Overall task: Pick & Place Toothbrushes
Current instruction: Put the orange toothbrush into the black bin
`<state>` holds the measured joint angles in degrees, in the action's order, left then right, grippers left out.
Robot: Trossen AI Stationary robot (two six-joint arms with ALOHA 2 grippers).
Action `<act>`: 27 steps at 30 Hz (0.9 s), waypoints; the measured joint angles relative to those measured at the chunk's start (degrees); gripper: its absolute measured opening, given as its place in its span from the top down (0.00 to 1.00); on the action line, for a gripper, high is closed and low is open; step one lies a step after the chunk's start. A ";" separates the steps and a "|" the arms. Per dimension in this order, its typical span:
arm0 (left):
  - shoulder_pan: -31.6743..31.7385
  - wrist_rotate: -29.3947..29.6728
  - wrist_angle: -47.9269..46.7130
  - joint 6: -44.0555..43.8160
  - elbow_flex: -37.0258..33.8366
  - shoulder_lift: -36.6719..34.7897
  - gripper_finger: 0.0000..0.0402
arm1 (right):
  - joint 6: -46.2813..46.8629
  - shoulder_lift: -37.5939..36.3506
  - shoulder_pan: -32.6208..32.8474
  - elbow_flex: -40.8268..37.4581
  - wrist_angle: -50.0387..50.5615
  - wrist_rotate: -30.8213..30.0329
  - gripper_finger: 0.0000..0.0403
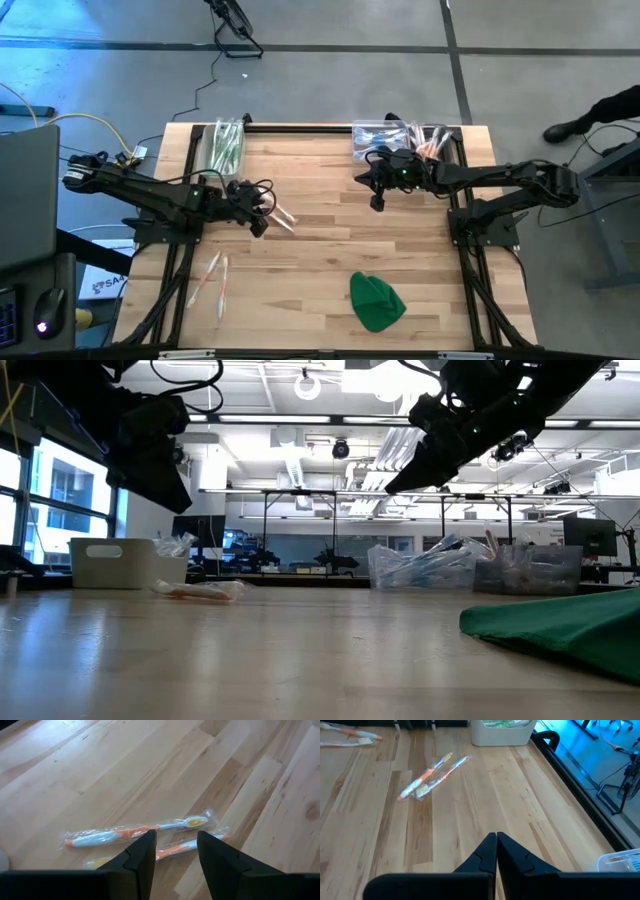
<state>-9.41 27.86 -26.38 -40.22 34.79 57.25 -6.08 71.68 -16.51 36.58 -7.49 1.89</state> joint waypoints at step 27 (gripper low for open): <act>0.02 0.33 3.68 14.82 4.01 11.18 0.65 | -0.23 0.00 0.00 0.00 0.82 0.00 0.99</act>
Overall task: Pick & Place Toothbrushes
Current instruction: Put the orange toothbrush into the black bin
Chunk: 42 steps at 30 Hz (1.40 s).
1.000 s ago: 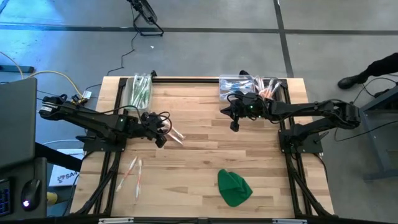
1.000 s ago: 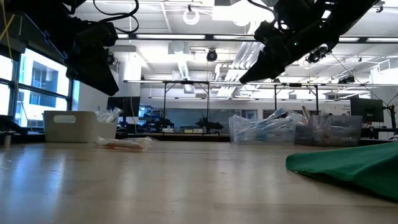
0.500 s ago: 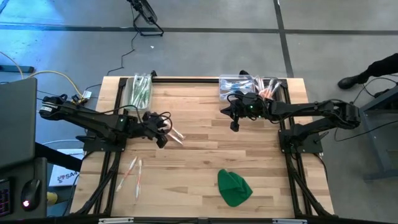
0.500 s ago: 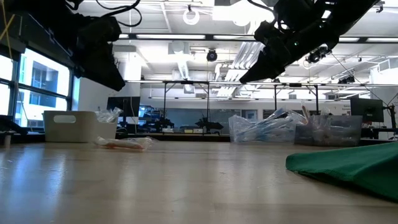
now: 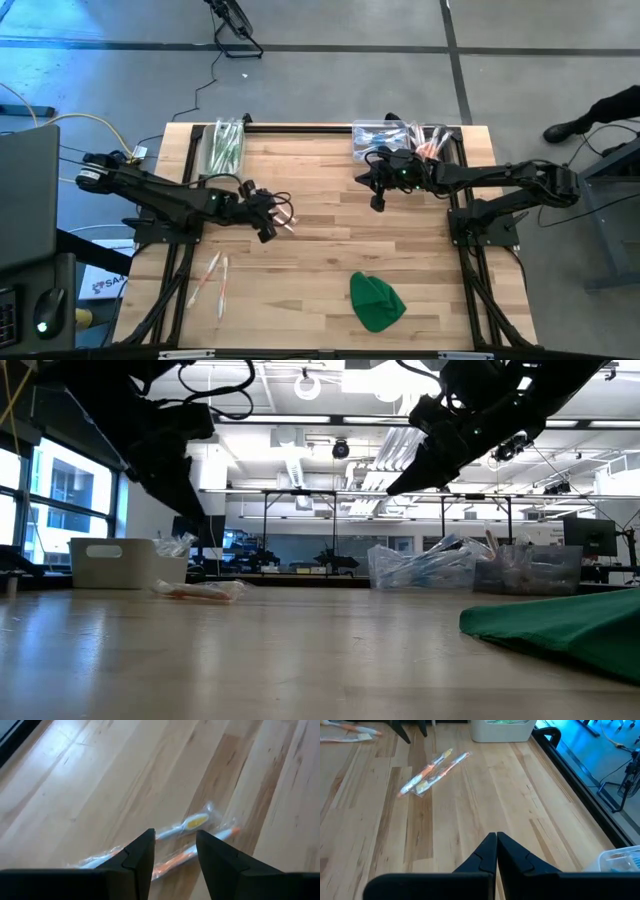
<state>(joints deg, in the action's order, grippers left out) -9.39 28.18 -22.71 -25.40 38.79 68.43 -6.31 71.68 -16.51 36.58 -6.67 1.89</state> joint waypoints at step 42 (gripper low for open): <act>1.16 -1.14 -7.00 6.60 0.30 13.33 0.65 | 0.09 0.00 0.00 0.00 1.87 -0.44 0.99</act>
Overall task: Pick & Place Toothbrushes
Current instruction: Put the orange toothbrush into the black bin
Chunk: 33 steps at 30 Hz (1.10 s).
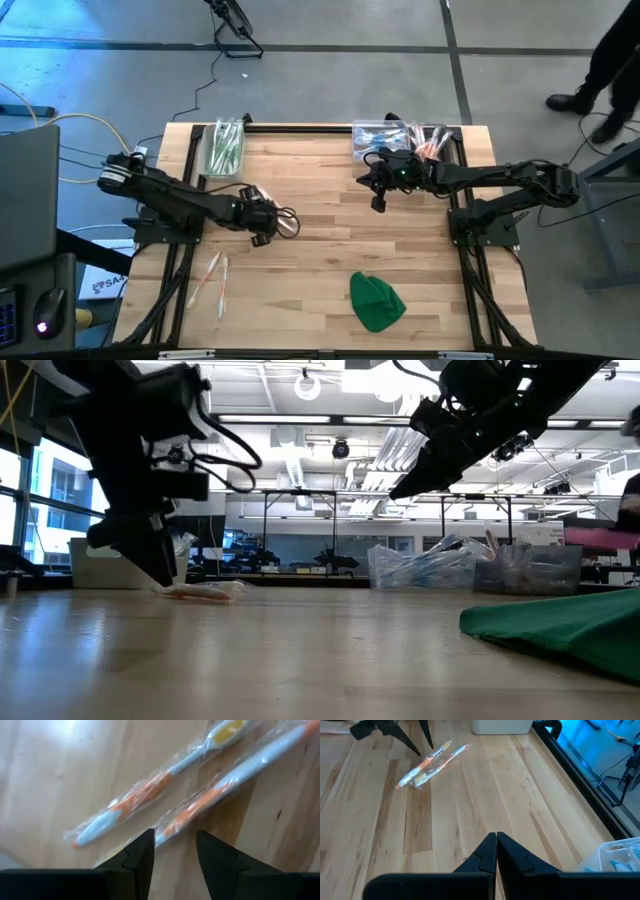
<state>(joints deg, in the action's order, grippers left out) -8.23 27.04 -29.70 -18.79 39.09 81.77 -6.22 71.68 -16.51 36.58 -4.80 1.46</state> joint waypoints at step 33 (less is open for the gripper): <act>11.95 -31.47 7.72 7.81 0.00 1.76 0.70 | -1.60 0.00 0.02 0.00 1.48 0.18 0.99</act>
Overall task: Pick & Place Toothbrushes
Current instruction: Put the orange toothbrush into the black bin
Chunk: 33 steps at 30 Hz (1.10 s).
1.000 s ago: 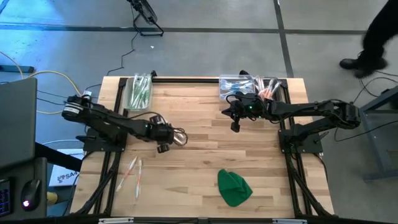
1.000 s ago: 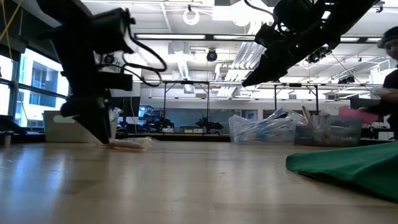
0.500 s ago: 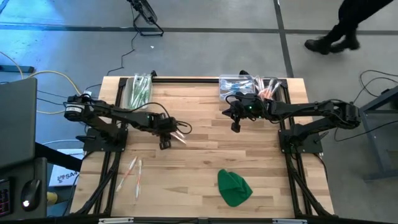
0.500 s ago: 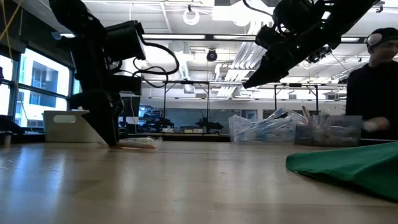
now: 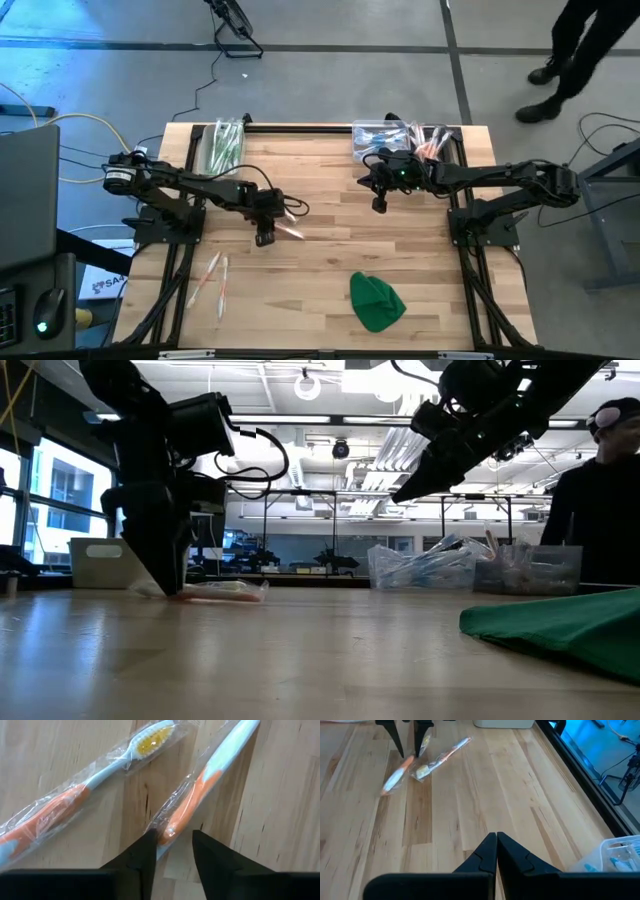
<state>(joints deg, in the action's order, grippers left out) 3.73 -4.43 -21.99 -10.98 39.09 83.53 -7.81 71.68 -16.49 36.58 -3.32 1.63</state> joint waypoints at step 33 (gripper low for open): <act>-2.62 -3.35 0.92 -0.79 5.89 -0.44 1.00 | -0.02 -2.46 -0.01 0.00 6.98 2.38 0.99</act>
<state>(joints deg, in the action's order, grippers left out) 1.11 -7.78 -21.06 -11.77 44.98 83.09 -7.84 69.22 -16.50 36.58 3.66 4.01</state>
